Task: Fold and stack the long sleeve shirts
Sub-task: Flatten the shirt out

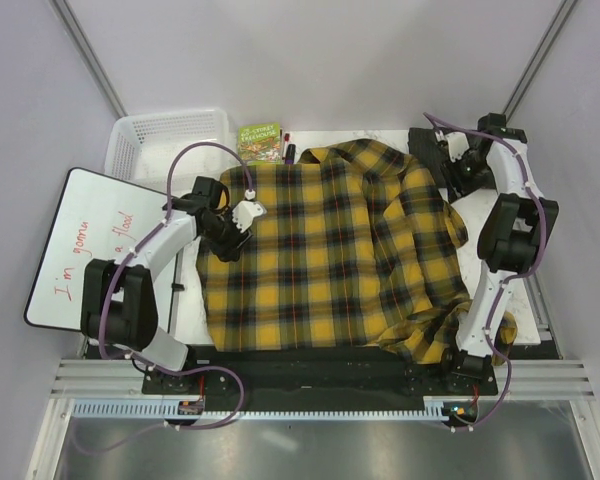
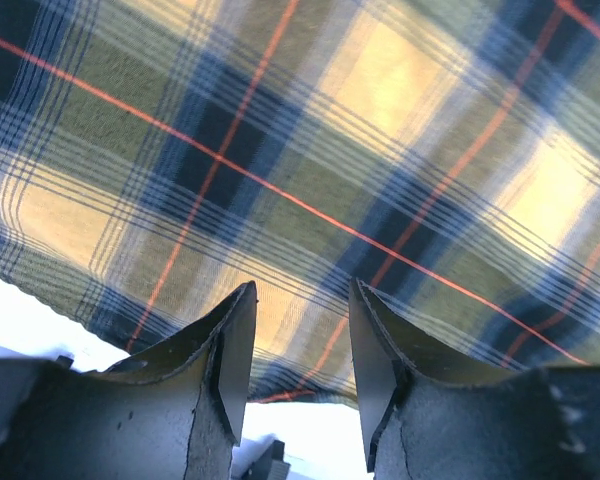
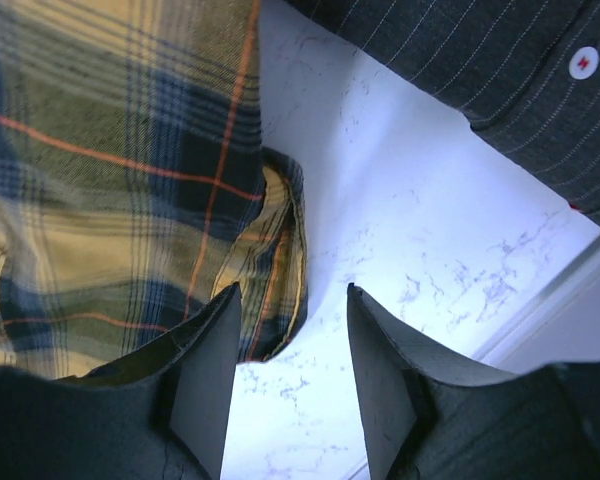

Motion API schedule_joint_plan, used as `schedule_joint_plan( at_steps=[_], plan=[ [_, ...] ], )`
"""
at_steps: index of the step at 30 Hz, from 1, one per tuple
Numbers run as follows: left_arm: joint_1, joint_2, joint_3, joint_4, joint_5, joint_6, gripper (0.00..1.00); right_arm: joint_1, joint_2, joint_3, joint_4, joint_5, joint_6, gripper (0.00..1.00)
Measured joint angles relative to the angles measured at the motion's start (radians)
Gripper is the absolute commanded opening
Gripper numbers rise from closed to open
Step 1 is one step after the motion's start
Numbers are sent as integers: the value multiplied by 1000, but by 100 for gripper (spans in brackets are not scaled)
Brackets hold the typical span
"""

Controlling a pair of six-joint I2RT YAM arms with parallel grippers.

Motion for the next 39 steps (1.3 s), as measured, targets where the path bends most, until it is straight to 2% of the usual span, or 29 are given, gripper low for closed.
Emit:
schedule_joint_plan(
  at_steps=[6, 9, 10, 13, 16, 20, 26, 31, 36, 37, 38, 39],
  plan=[
    [30, 68, 0, 51, -18, -19, 50, -26, 33, -43, 46, 1, 35, 52],
    [38, 94, -1, 69, -23, -28, 49, -44, 33, -103, 74, 1, 42, 41],
    [39, 100, -1, 74, -27, -32, 49, -49, 33, -124, 82, 1, 44, 32],
    [39, 120, -2, 89, -32, -49, 48, -58, 33, -206, 113, 14, 53, 13],
    [39, 142, -6, 100, -34, -61, 40, -59, 21, -274, 135, 30, 55, 0],
    [39, 170, -43, 116, -47, -67, 26, -70, -44, -373, 176, 62, 41, 0],
    [39, 109, -137, 129, -58, -61, 13, -167, -192, -536, 190, 104, -5, 0],
    [5, 26, -221, 61, -38, -61, 12, -249, -290, -598, 186, 125, -44, 0],
    [-67, -64, -301, -63, -27, -61, 11, -272, -301, -600, 183, 149, -80, 0],
    [-68, -79, -309, -93, -27, -60, 19, -274, -301, -600, 183, 152, -93, 26],
    [-68, -90, -311, -120, -29, -60, 23, -277, -301, -599, 180, 152, -106, 41],
    [-65, -98, -311, -134, -29, -56, 27, -280, -300, -596, 168, 150, -117, 50]
  ],
)
